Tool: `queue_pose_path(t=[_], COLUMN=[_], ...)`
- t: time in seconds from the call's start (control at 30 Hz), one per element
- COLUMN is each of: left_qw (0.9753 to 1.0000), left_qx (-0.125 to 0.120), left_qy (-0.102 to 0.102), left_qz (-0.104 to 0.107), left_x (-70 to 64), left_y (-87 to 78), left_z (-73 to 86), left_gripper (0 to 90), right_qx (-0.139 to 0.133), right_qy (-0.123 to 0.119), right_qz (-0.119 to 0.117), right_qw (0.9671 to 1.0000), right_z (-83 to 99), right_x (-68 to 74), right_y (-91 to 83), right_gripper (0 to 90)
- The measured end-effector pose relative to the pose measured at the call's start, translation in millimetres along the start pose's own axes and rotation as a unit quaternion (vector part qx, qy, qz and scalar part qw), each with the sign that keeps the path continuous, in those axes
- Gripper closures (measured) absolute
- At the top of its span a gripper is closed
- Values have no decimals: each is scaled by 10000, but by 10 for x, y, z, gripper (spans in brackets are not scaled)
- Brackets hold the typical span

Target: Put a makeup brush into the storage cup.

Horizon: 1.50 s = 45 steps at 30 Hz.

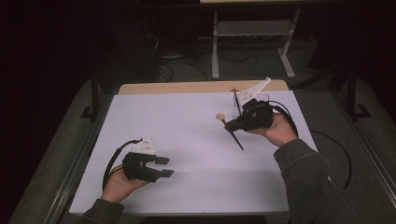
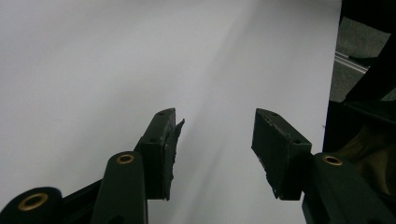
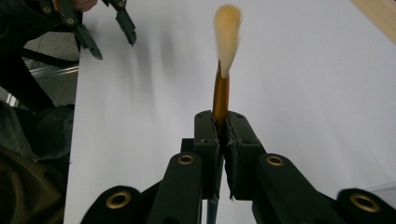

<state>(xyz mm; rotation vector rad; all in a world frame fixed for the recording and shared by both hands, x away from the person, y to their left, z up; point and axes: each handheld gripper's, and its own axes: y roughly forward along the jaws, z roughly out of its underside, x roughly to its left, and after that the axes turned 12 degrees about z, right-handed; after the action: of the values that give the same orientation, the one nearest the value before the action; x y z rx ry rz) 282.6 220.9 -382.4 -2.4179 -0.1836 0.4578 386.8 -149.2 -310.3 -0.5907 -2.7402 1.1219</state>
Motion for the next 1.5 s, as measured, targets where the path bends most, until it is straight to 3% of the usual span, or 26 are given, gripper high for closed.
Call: queue_pose_path(t=[0.7,1.5], left_qw=[9999,9998], left_qx=[-74,-113], left_qy=[-3,-39], left_qz=[-106,-165], left_x=[-9,2], left_y=[21,-6], left_z=[38,87], left_gripper=[441,419], right_qx=[-62,36], right_qy=[264,307], right_qz=[306,564], right_qw=[9992,9979], right_z=[-106,-239], right_x=[-326,-643], right_y=[-156,-156], right_gripper=[831,830])
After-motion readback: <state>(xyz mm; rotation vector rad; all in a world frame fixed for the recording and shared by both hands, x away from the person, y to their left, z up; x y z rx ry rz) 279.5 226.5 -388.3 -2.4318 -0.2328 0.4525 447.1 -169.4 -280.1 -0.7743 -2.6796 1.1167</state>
